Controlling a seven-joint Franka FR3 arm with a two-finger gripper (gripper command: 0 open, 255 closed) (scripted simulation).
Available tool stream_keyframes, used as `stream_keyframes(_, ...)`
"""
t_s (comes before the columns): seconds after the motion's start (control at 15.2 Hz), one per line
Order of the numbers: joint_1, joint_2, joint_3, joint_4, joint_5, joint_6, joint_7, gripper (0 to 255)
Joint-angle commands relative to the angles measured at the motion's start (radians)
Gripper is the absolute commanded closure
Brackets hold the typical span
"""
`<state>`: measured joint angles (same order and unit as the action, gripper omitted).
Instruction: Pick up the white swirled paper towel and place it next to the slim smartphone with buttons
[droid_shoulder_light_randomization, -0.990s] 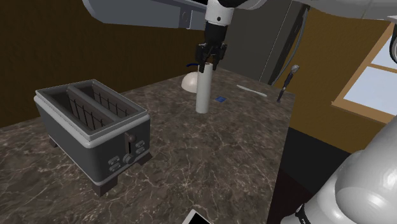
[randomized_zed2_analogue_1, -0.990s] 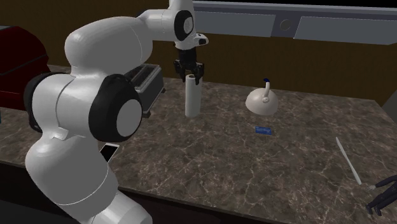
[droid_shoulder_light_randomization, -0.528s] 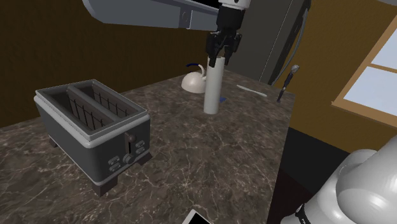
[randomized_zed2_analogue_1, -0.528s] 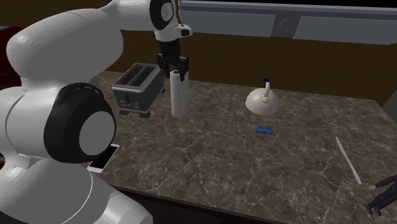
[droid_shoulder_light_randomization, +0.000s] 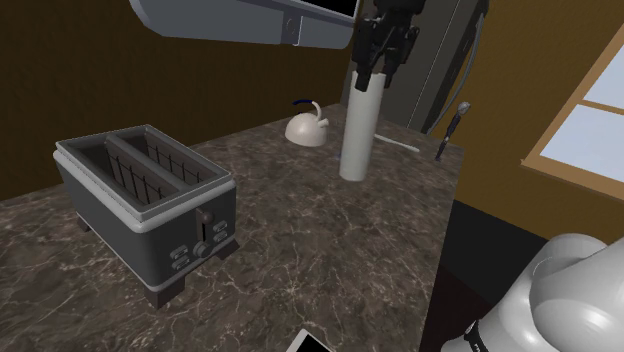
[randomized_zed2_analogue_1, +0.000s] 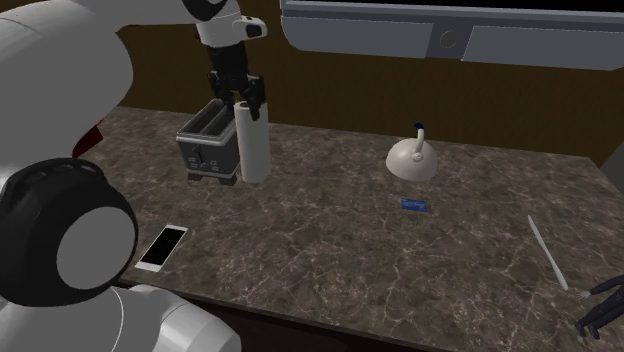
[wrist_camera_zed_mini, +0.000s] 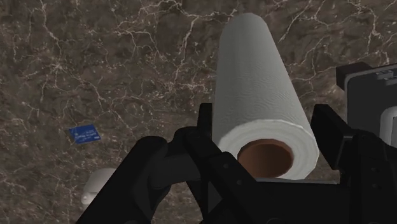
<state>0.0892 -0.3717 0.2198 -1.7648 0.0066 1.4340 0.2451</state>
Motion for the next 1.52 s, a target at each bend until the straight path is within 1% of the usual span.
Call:
stream_keyframes(0.0, 0.010, -0.038, 0.014, 0.000, 0.013, -0.040, 0.023, 255)
stream_keyframes(0.33, 0.032, -0.110, 0.045, 0.048, 0.042, -0.157, 0.077, 255)
stream_keyframes(0.66, 0.050, -0.156, 0.085, 0.136, 0.077, -0.288, 0.145, 255)
stream_keyframes(1.45, 0.067, -0.267, 0.079, -0.131, 0.098, -0.131, 0.133, 255)
